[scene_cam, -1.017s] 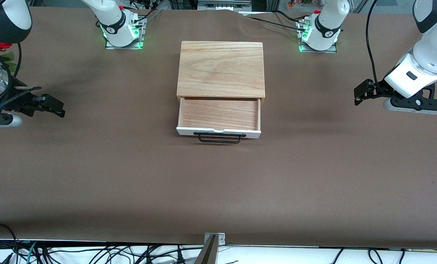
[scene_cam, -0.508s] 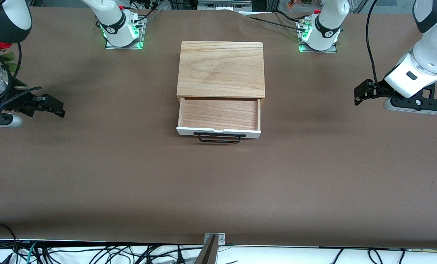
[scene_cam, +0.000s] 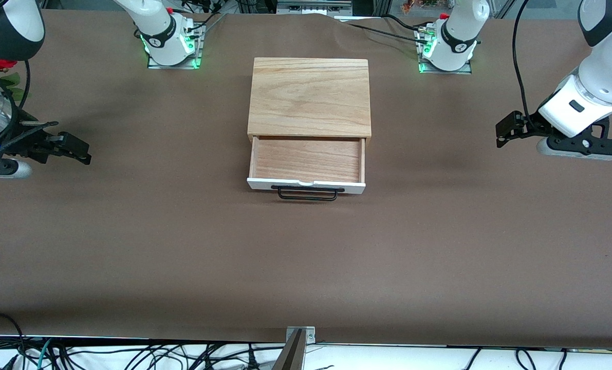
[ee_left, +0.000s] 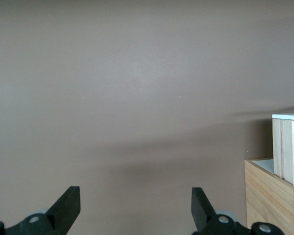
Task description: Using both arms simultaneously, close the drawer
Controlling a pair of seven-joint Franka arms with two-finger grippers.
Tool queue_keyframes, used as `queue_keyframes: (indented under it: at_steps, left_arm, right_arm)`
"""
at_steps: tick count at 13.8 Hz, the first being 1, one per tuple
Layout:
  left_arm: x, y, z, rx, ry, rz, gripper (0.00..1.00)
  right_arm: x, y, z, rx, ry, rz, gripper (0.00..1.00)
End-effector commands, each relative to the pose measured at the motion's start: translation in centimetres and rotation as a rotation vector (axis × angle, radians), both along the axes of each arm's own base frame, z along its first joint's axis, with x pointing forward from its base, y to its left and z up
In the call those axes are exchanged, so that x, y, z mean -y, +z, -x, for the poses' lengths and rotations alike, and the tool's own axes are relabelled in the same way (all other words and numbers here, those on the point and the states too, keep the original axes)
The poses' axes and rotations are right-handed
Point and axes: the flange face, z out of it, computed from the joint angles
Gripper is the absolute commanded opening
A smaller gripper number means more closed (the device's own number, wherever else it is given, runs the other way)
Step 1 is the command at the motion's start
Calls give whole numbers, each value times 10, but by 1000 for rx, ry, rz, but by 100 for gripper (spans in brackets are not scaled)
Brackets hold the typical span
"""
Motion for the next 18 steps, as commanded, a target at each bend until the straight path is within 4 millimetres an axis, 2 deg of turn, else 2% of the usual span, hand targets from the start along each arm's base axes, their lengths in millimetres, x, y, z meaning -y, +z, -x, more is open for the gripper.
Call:
queue_keyframes:
  at_steps: [1, 3, 4, 8, 11, 13, 14, 17, 18]
  left_arm:
    - [-2, 6, -3, -6, -2, 21, 100]
    - [-2, 5, -3, -7, -2, 21, 100]
    - [-1, 5, -3, -7, -4, 21, 100]
    - [-1, 5, -3, -7, -7, 23, 100]
    - [9, -5, -9, -30, -2, 112, 100]
    - [23, -1, -18, -22, -20, 127, 100]
    - [38, -5, -19, -31, -46, 149, 100]
    - [84, -31, -21, -110, -85, 303, 100]
    - [92, -43, -25, -133, -86, 334, 100]
  right_arm:
    - [-3, -4, -2, -16, -11, 10, 100]
    - [-8, -26, -11, -40, -3, 10, 100]
    - [-15, -44, -16, -68, 6, 5, 100]
    - [-49, -87, -31, -94, 58, 13, 100]
    - [-77, -107, -39, -71, 98, 14, 100]
    - [-95, -121, -44, -55, 120, 11, 100]
    - [-106, -128, -46, -46, 135, 9, 100]
    - [-142, -154, -50, -47, 121, -117, 100]
    - [-152, -164, -51, -52, 105, -172, 100]
